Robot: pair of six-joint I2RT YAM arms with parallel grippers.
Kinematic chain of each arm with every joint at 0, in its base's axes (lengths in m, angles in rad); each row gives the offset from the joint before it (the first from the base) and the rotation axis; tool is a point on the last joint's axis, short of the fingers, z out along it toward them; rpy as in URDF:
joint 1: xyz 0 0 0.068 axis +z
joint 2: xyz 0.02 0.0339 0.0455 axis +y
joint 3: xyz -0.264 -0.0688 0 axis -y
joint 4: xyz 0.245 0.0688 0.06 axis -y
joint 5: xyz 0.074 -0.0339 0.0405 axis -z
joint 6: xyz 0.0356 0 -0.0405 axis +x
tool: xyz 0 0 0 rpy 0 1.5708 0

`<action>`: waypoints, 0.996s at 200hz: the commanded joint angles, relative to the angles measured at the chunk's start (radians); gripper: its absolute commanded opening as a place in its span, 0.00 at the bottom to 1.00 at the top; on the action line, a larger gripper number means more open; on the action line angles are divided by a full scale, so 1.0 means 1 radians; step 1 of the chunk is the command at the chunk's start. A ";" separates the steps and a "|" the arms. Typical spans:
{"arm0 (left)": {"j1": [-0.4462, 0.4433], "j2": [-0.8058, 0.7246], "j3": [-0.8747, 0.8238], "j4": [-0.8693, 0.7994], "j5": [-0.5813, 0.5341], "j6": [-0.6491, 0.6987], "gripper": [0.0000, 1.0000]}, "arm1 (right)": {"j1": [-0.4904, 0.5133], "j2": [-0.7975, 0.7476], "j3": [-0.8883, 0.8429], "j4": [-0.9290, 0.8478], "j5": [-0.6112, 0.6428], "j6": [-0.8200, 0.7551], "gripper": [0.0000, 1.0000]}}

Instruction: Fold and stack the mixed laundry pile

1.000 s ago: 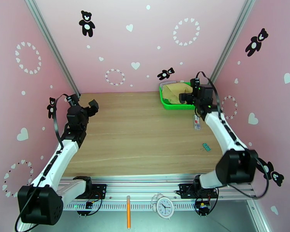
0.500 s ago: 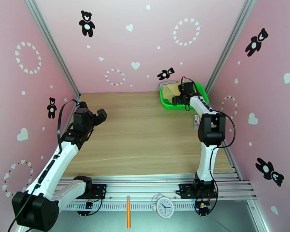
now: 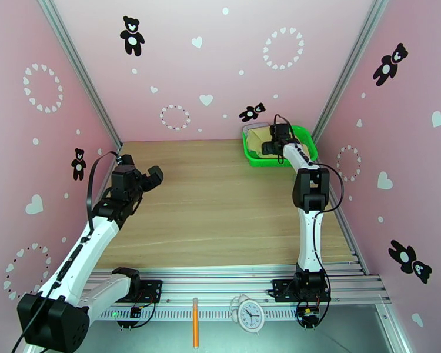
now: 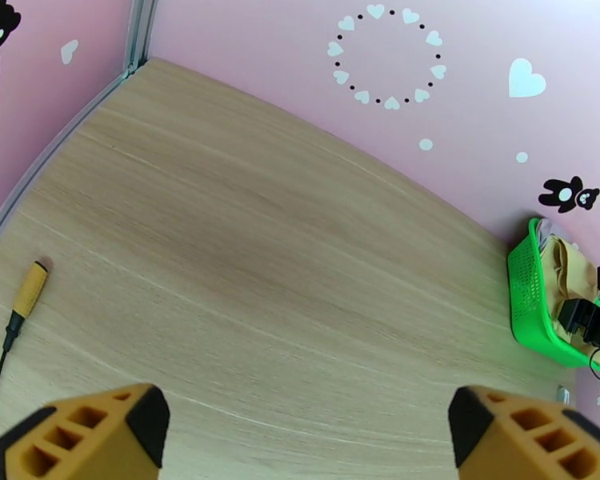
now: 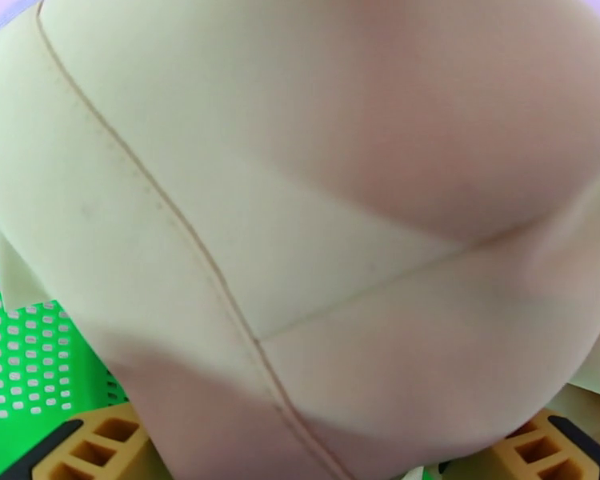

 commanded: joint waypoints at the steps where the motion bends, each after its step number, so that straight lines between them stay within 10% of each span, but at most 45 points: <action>1: -0.005 0.017 0.015 0.021 0.015 0.009 0.99 | 0.002 -0.011 0.040 0.044 -0.006 0.038 0.86; 146: -0.005 0.058 0.003 0.061 0.041 0.014 0.99 | -0.026 -0.031 0.057 0.151 -0.052 0.191 0.85; 199: -0.006 0.068 -0.003 0.068 0.044 0.015 0.98 | -0.034 -0.009 0.091 0.118 -0.060 0.195 0.45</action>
